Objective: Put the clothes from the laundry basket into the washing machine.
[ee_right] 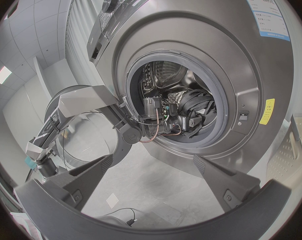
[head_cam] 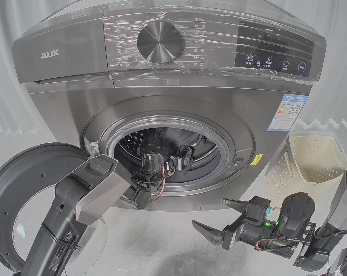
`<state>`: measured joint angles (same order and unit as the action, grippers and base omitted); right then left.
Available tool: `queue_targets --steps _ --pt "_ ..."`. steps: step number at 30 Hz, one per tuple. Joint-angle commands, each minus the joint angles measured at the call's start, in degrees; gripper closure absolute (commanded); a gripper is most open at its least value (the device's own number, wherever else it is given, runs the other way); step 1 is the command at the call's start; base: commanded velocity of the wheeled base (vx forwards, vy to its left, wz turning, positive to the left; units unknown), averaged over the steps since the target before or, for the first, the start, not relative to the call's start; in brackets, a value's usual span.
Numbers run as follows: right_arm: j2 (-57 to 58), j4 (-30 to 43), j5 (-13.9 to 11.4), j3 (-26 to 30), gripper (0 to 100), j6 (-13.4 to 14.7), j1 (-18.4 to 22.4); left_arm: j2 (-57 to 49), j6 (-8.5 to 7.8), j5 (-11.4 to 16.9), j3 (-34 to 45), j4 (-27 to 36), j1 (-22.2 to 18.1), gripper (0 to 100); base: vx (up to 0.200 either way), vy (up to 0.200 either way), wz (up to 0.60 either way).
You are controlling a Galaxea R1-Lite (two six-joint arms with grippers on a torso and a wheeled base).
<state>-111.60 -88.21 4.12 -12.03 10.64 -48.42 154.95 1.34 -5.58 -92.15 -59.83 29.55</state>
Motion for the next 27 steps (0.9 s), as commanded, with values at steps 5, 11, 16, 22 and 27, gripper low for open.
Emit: queue_targets --steps 5,11,16,22,27 --pt "-0.2 0.0 0.0 0.0 0 0.0 0.0 2.9 -0.02 0.0 -2.9 0.6 0.0 100 0.000 0.000 0.00" --pt "-0.4 0.0 0.0 -0.1 0 0.0 0.0 2.9 0.42 -0.1 -6.8 1.6 -0.2 100 0.000 0.000 0.00" --pt "-0.4 0.0 0.0 -0.1 0 0.1 0.0 4.7 1.03 -2.4 -17.7 3.0 -1.3 100 0.000 0.000 0.00" --pt "-0.8 0.0 0.0 -0.1 0 0.1 0.1 5.7 1.38 -3.1 -22.4 4.5 -3.4 100 0.000 0.000 0.00" --pt "-0.8 0.0 0.0 -0.1 0 0.1 0.0 5.7 1.38 -3.1 -22.4 4.3 -4.0 100 0.000 0.000 0.00"
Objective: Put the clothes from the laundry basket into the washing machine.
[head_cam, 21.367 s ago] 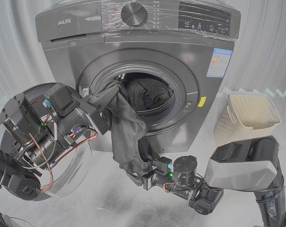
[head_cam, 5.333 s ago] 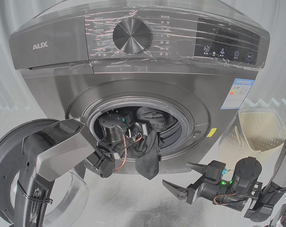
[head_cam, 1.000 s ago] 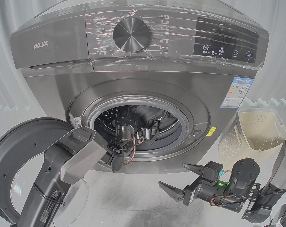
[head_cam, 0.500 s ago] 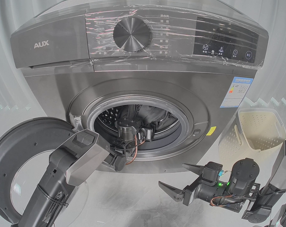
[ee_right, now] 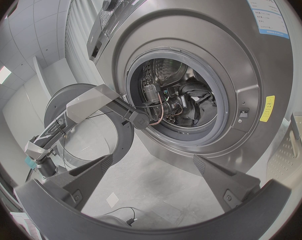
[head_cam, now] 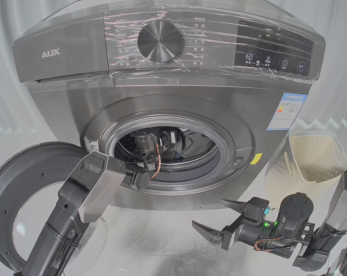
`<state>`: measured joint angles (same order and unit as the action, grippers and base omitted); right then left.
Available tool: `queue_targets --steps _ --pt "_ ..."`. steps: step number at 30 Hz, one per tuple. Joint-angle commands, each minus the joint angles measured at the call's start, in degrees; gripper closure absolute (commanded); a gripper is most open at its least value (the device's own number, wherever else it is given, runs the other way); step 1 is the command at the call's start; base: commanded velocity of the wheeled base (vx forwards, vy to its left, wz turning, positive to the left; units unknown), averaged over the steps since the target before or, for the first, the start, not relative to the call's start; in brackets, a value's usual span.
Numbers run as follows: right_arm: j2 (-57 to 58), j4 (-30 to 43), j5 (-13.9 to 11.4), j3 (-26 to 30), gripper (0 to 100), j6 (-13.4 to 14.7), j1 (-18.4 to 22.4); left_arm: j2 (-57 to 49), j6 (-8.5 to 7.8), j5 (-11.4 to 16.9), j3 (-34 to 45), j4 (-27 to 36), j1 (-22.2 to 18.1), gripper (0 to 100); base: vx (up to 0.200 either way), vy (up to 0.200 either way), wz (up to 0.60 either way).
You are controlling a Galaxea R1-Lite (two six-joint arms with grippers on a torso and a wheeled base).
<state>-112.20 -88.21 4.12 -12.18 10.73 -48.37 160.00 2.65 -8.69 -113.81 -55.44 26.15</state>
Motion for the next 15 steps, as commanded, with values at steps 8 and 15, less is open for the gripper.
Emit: queue_targets --steps 8,15 --pt "-0.4 0.0 0.0 0.0 0 0.0 -0.1 0.5 0.17 0.0 -0.8 0.2 -1.2 100 0.000 0.000 0.00" --pt "-0.5 0.0 0.0 0.0 0 0.0 0.0 0.6 0.78 0.0 -0.8 0.4 -0.7 0 0.000 0.000 0.00"
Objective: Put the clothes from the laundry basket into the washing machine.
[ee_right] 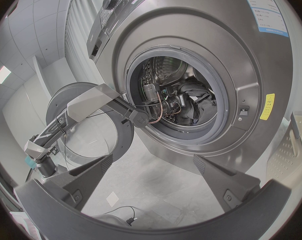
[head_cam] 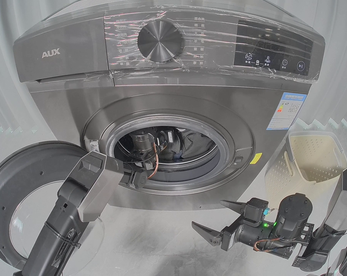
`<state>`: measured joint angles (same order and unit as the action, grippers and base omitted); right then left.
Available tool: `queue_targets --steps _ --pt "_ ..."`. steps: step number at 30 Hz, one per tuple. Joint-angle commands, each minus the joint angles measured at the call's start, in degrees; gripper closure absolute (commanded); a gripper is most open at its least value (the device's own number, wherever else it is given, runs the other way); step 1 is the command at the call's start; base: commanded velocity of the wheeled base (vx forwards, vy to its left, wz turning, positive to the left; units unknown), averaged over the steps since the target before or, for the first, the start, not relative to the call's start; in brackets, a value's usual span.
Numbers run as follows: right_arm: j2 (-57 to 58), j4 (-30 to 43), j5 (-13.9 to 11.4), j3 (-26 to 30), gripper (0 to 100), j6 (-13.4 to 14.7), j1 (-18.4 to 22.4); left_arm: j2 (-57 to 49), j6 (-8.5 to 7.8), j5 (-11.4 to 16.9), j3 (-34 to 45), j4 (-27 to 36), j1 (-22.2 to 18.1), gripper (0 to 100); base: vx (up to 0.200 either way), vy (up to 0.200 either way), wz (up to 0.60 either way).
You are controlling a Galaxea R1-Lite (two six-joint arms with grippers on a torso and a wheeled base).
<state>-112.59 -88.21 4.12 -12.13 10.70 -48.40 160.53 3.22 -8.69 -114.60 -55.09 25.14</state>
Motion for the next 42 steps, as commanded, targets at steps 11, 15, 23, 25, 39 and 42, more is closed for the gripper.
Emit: queue_targets --steps 11,15,23,25,39,42 --pt "-0.2 0.0 0.0 0.0 0 0.0 0.3 -1.2 2.32 -0.2 0.0 1.3 1.8 0 0.000 0.000 0.00" --pt "-0.2 0.0 0.0 0.0 0 0.0 0.6 -3.9 2.23 -0.2 5.2 0.6 2.1 0 0.000 0.000 0.00" --pt "0.0 0.0 0.0 0.0 0 0.0 1.0 -11.1 1.88 -0.1 19.9 -1.4 3.6 0 0.000 0.000 0.00" --pt "0.1 0.0 0.0 -0.9 0 0.0 1.1 -13.9 1.70 0.0 26.3 -2.5 3.9 0 0.000 0.000 0.00" --pt "0.4 0.0 0.0 -2.9 0 0.7 1.7 -22.3 1.88 0.7 47.1 -10.4 7.3 0 0.000 0.000 0.00" --pt "0.5 0.0 0.0 -2.9 0 0.8 2.3 -23.5 1.88 0.7 52.6 -14.1 9.7 0 0.000 0.000 0.00"
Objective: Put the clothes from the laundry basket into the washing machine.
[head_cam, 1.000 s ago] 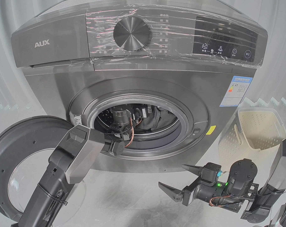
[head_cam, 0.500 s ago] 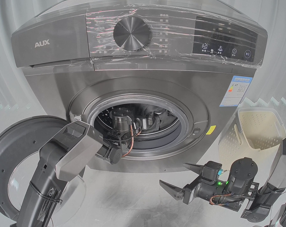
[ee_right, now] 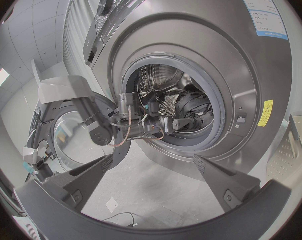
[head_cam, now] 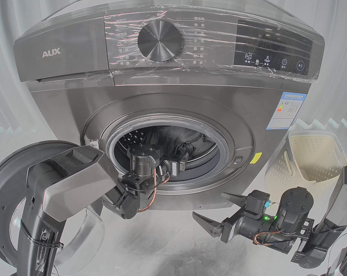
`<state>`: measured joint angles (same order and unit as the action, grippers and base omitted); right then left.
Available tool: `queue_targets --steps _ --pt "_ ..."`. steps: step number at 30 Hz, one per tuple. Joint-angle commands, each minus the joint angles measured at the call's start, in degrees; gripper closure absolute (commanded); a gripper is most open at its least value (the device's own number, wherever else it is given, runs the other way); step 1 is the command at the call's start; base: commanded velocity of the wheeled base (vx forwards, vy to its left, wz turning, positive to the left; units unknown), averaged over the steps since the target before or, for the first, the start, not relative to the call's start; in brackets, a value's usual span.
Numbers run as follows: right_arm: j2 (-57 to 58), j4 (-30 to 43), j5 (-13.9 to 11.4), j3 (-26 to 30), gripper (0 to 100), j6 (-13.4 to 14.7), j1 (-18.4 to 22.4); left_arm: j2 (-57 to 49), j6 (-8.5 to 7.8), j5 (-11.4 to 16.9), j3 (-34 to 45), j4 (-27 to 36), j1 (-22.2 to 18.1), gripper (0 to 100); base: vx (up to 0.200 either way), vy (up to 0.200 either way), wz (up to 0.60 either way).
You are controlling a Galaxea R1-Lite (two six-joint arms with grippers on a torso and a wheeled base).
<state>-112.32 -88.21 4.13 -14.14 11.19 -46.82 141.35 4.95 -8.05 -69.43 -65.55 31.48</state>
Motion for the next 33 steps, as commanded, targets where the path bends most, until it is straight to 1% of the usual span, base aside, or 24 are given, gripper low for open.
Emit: queue_targets --steps 1,6,8,11,14,17,20,22,23,24,26,27,28,29,30,33 --pt "0.4 0.0 0.0 -0.8 0 0.3 0.8 -4.8 0.24 0.0 8.7 -4.3 3.8 0 0.000 0.000 0.00" --pt "1.1 0.0 0.0 -0.8 0 0.3 0.9 -8.2 0.15 0.0 15.7 -7.9 6.0 0 0.000 0.000 0.00" --pt "1.2 0.0 0.0 -1.1 0 0.4 0.9 -10.5 0.32 0.1 19.7 -9.0 6.8 0 0.000 0.000 0.00" --pt "1.8 0.0 0.0 -0.7 0 0.4 1.0 -12.3 0.50 0.0 23.5 -11.2 8.1 0 0.000 0.000 0.00" --pt "3.0 0.0 0.3 -0.4 0 0.3 1.1 -15.2 0.68 -0.6 28.1 -13.9 9.7 0 0.000 0.000 0.00" --pt "5.7 0.1 1.1 0.0 0 0.1 3.1 -19.8 0.94 -0.7 34.4 -16.7 10.3 0 0.000 0.000 0.00" --pt "8.5 0.1 1.1 1.9 0 -0.5 5.2 -23.5 1.73 -0.7 39.2 -19.4 10.4 0 0.000 0.000 0.00" --pt "10.6 0.1 1.0 3.6 0 -0.7 5.8 -26.4 2.26 -0.7 43.1 -21.2 10.4 0 0.000 0.000 0.00" --pt "11.0 0.1 1.0 3.9 0 -0.7 5.9 -26.8 2.35 -0.7 43.7 -21.5 10.4 0 0.000 0.000 0.00" --pt "13.1 0.7 1.0 4.9 0 -0.6 6.0 -29.8 2.96 -0.7 47.7 -22.8 10.4 0 0.000 0.000 0.00" --pt "13.7 0.8 0.9 5.4 0 -0.6 6.3 -31.0 3.14 -0.7 49.3 -23.0 10.4 0 0.000 0.000 0.00" --pt "14.7 0.1 0.8 6.9 0 -0.2 6.8 -33.9 3.49 -0.3 53.7 -23.0 10.7 0 0.000 0.000 0.00" --pt "14.7 0.1 0.8 7.1 0 -0.2 6.9 -34.1 3.58 -0.2 54.0 -23.0 10.7 0 0.000 0.000 0.00" --pt "15.4 0.1 0.7 8.3 0 -0.2 7.7 -36.8 3.66 0.0 57.4 -23.0 11.1 0 0.000 0.000 0.00" --pt "15.7 0.1 0.7 8.5 0 -0.3 8.0 -37.5 3.66 0.0 58.1 -23.0 11.2 0 0.000 0.000 0.00" --pt "19.5 0.1 0.8 9.7 0 -0.7 9.3 -42.3 3.75 0.0 62.4 -23.0 12.8 0 0.000 0.000 0.00"
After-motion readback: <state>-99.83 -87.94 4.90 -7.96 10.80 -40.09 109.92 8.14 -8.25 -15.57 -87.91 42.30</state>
